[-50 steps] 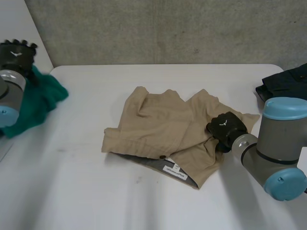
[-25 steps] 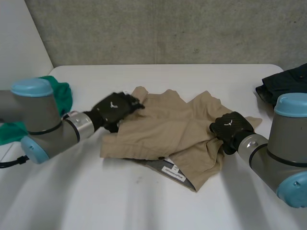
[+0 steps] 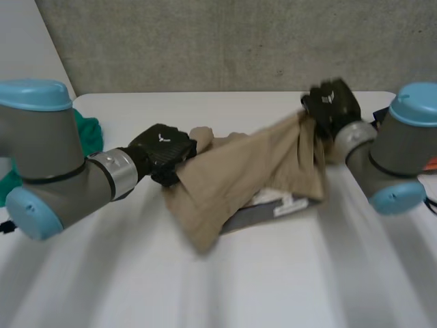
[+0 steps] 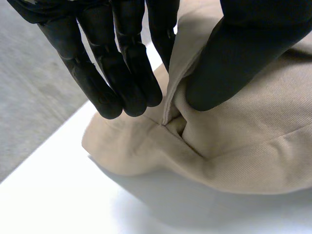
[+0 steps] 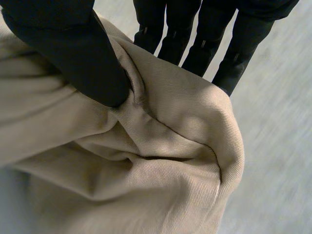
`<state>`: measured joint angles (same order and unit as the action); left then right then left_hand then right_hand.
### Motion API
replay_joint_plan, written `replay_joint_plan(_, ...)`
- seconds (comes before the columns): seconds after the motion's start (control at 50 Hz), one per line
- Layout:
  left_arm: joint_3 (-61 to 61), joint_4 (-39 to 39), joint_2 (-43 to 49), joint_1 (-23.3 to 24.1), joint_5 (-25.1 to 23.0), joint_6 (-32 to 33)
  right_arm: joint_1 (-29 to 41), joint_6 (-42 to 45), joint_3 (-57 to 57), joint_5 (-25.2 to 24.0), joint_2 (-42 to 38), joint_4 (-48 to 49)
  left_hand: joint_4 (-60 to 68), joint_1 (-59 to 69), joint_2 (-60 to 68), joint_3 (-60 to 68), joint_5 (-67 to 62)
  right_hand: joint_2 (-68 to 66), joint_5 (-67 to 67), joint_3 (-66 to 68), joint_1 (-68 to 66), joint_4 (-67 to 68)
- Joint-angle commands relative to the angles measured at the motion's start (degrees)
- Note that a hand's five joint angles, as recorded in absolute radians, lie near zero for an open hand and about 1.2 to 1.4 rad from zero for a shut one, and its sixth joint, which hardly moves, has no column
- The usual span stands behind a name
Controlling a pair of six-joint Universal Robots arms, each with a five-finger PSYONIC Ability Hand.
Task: Fold the laundry.
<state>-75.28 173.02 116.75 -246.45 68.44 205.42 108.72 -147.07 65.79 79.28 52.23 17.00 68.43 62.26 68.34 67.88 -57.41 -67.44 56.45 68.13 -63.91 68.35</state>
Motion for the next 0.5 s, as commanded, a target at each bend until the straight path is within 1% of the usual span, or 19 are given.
replay_joint_plan(0.02, -12.0, 12.2, -9.2, 10.3, 9.8, -6.6, 1.5, -7.4, -11.8, -9.4, -6.4, 10.2, 11.6, 17.7, 11.7, 12.1, -12.6, -12.6, 13.6, 11.9, -16.1, 11.6)
replay_joint_plan(0.04, -13.7, 16.0, -9.3, 13.5, 12.6, -7.1, 1.6, -10.7, -12.6, -11.7, -7.7, 12.3, 11.6, 17.7, 11.7, 12.1, -12.6, -12.6, 13.6, 11.9, -16.1, 11.6)
replay_joint_plan(0.08, -14.6, 19.2, -9.1, 16.9, 15.9, -7.4, 1.5, -13.6, -13.2, -14.1, -9.1, 14.0, 11.6, 17.7, 11.7, 12.1, -12.6, -12.6, 13.6, 11.9, -16.1, 11.6)
replay_joint_plan(0.1, -14.6, 21.6, -8.1, 20.1, 19.2, -7.4, 1.4, -14.9, -13.5, -15.3, -9.9, 14.6, 11.6, 17.7, 11.7, 12.1, -12.6, -12.6, 13.6, 11.9, -16.1, 11.6)
replay_joint_plan(0.12, -14.3, 22.3, -6.9, 21.6, 20.9, -7.4, 1.2, -16.8, -13.8, -16.9, -11.5, 15.5, 11.6, 17.7, 11.7, 12.1, -12.6, -12.6, 13.6, 11.9, -16.1, 11.6)
replay_joint_plan(0.14, -14.0, 22.8, -5.7, 23.1, 22.7, -7.6, 1.4, -17.5, -14.0, -17.5, -12.3, 15.6, 11.6, 17.7, 11.7, 12.1, -12.6, -12.6, 13.6, 11.9, -16.1, 11.6)
replay_joint_plan(0.16, -12.8, 23.4, -3.0, 25.4, 25.6, -7.7, 1.2, -17.8, -14.0, -17.7, -13.7, 15.3, 11.6, 17.7, 11.7, 12.1, -12.6, -12.6, 13.6, 11.9, -16.1, 11.6)
replay_joint_plan(0.2, -11.1, 23.2, -0.7, 26.9, 27.5, -7.8, 1.0, -17.4, -14.1, -17.5, -14.9, 14.5, 11.6, 17.7, 11.7, 12.1, -12.6, -12.6, 13.6, 11.9, -16.1, 11.6)
replay_joint_plan(0.22, -9.6, 22.5, 1.4, 28.2, 29.5, -7.8, 0.6, -16.9, -14.1, -17.1, -15.4, 12.9, 5.4, 11.6, 5.5, 6.0, -6.4, -12.6, 13.6, 11.9, -16.1, 11.6)
replay_joint_plan(0.24, -9.1, 21.7, 2.3, 28.6, 30.3, -7.9, 0.4, -16.5, -14.2, -16.7, -15.5, 11.8, -4.6, 1.5, -4.5, -4.1, 3.6, -0.9, 1.9, 0.2, -4.4, 0.0)
replay_joint_plan(0.26, -8.7, 21.1, 2.9, 29.0, 30.9, -8.0, 0.2, -16.2, -14.3, -16.4, -15.5, 11.0, -12.1, -5.9, -12.0, -11.5, 11.0, 13.1, -12.1, -13.7, 9.5, -14.0)
replay_joint_plan(0.28, -7.9, 19.4, 3.7, 29.3, 31.7, -8.0, 0.0, -15.6, -14.2, -15.1, -15.1, 8.9, -30.1, -23.9, -30.0, -29.6, 29.1, 43.7, -42.7, -44.4, 40.1, -44.6)
replay_joint_plan(0.3, -7.6, 18.6, 3.7, 29.3, 32.0, -8.1, -0.2, -15.2, -14.1, -14.3, -14.6, 8.1, -38.3, -32.1, -38.2, -37.7, 37.3, 54.8, -53.8, -55.5, 51.3, -55.7)
replay_joint_plan(0.34, -7.4, 16.8, 2.8, 29.0, 32.4, -8.1, -0.3, -14.5, -14.0, -12.2, -13.4, 6.2, -50.1, -43.9, -50.0, -49.5, 49.1, 57.4, -56.4, -58.1, 53.9, -58.4)
replay_joint_plan(0.36, -7.5, 15.3, 1.2, 28.2, 32.3, -8.2, -0.4, -14.1, -13.8, -9.7, -11.5, 4.0, -55.8, -49.6, -55.7, -55.3, 54.8, 57.4, -56.4, -58.1, 53.9, -58.4)
replay_joint_plan(0.38, -7.5, 14.6, 0.2, 27.7, 32.1, -8.2, -0.4, -14.1, -13.7, -8.5, -10.4, 2.6, -58.4, -52.3, -58.3, -57.9, 57.4, 57.4, -56.4, -58.1, 53.9, -58.4)
replay_joint_plan(0.42, -7.6, 13.1, -2.0, 26.5, 31.5, -8.3, -0.4, -14.1, -12.9, -5.7, -7.9, -0.7, -58.4, -52.3, -58.3, -57.9, 57.4, 57.4, -56.4, -58.1, 53.9, -58.4)
replay_joint_plan(0.44, -7.9, 11.9, -4.7, 25.2, 30.7, -8.5, -0.3, -14.2, -12.1, -3.0, -5.2, -4.3, -58.4, -52.3, -58.3, -57.9, 57.4, 57.4, -56.4, -58.1, 53.9, -58.4)
replay_joint_plan(0.5, -8.6, 10.2, -8.6, 22.5, 28.9, -8.7, -0.3, -14.8, -10.9, 1.1, -1.1, -9.4, -58.4, -52.3, -58.3, -57.9, 57.4, 57.4, -56.4, -58.1, 53.9, -58.4)
